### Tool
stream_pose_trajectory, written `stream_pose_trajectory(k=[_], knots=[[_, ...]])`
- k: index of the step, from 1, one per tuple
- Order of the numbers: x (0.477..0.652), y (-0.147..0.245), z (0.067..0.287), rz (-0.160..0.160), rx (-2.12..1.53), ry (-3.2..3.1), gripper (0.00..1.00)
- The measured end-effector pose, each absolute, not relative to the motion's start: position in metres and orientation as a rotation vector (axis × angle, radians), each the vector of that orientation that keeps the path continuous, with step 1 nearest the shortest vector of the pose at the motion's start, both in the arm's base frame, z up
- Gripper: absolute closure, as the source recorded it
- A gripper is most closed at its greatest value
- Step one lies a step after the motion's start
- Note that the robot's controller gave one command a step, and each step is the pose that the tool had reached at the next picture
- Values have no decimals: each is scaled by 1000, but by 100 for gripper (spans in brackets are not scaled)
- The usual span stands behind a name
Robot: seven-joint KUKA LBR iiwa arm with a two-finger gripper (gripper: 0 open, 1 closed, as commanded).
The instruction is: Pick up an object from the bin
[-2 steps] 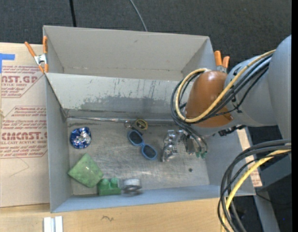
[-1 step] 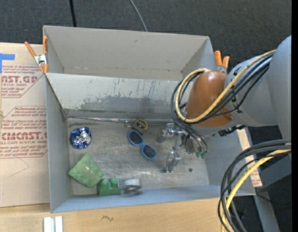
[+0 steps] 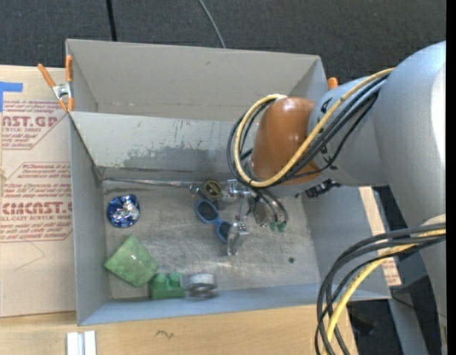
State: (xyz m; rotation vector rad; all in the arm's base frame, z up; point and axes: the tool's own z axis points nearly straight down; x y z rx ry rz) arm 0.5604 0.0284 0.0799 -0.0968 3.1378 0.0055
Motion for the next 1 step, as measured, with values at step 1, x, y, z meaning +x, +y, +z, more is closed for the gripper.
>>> stream_pose_trajectory(k=[1], knots=[[560, 25, 80, 0, -90, 3139, 100]])
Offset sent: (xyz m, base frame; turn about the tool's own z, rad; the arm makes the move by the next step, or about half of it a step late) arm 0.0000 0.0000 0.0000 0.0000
